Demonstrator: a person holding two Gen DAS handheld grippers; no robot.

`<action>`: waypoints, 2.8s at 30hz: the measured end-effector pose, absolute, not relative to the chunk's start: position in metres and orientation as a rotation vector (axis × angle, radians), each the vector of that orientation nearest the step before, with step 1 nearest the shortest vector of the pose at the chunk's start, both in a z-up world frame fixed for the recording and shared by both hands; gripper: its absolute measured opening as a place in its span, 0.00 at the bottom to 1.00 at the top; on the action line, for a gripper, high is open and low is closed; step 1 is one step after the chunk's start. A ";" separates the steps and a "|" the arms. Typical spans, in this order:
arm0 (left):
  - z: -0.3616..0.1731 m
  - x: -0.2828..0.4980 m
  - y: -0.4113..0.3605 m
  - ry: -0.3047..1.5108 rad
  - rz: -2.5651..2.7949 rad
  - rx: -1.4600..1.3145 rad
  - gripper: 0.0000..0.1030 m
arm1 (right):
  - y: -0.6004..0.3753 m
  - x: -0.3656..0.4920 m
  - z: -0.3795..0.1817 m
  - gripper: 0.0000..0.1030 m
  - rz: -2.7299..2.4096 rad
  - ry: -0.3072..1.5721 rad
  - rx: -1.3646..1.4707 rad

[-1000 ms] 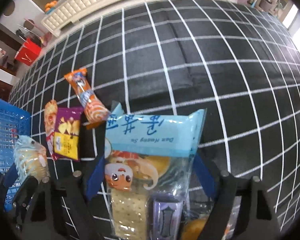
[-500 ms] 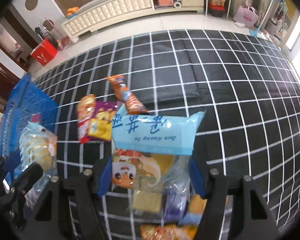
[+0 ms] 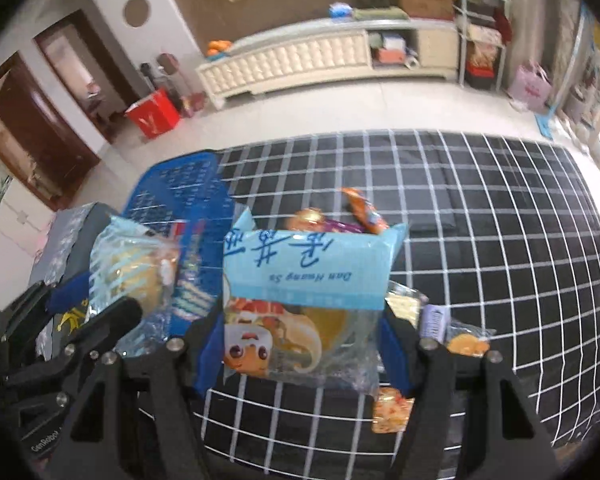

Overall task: Organize snacks
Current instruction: 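Lower the striped bread bag into the basket and open the left tool, then lower the blue cake bag into the basket and open the right tool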

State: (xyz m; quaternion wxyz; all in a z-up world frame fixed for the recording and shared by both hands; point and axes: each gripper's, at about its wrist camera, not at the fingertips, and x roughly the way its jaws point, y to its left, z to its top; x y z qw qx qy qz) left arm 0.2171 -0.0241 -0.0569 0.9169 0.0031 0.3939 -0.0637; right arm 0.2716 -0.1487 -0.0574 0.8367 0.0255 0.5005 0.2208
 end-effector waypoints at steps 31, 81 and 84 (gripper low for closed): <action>-0.142 0.248 0.097 1.036 -0.021 -0.118 0.48 | -0.042 0.284 -0.099 0.69 0.608 1.137 0.004; -0.117 0.197 0.184 0.943 0.038 -0.236 0.67 | 0.064 0.262 -0.111 0.69 0.531 1.213 -0.292; -0.121 0.198 0.185 0.951 0.033 -0.243 0.67 | 0.069 0.259 -0.110 0.69 0.527 1.207 -0.328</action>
